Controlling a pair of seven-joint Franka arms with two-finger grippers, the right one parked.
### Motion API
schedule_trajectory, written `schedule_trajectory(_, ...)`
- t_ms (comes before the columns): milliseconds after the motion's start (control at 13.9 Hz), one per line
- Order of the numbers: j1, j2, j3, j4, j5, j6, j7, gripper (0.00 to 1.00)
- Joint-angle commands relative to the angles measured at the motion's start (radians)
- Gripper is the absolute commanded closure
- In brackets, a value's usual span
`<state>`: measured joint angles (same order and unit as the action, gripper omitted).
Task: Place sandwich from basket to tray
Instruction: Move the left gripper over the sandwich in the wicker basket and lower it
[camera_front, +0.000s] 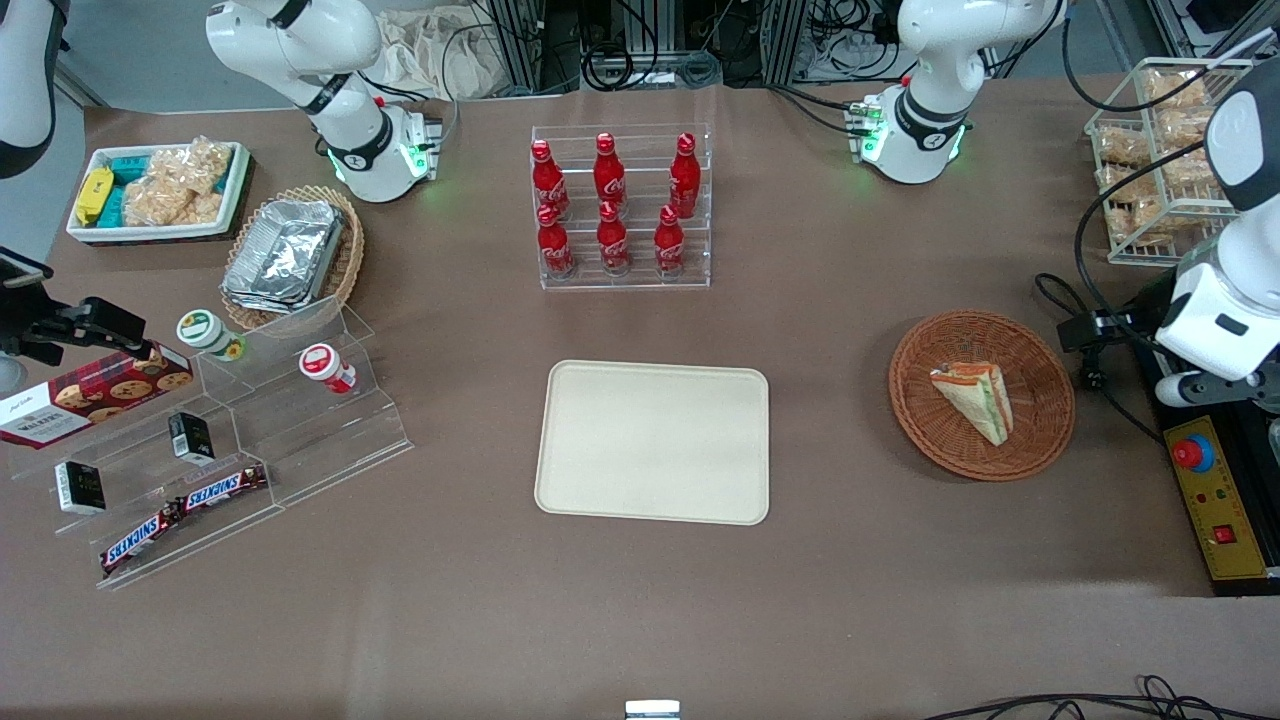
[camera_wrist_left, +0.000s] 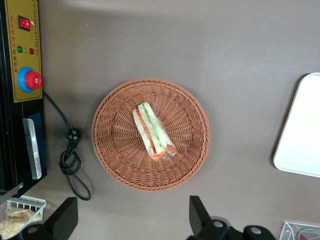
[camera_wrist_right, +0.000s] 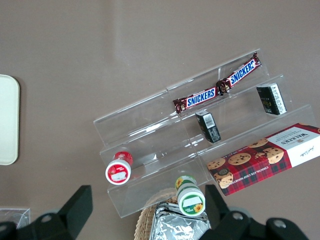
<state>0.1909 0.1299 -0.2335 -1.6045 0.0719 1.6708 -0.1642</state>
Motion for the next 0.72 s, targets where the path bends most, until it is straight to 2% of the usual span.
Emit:
schedule_trajectory(0, 0.004, 0.027, -0.004, 0.037, -0.010, -0.046, -0.011, 0.00)
schedule_trajectory(360, 0.002, 0.048, -0.004, 0.044, -0.009, -0.048, -0.026, 0.00)
schedule_trajectory(649, 0.015, 0.057, 0.006, -0.082, -0.044, 0.088, -0.081, 0.00)
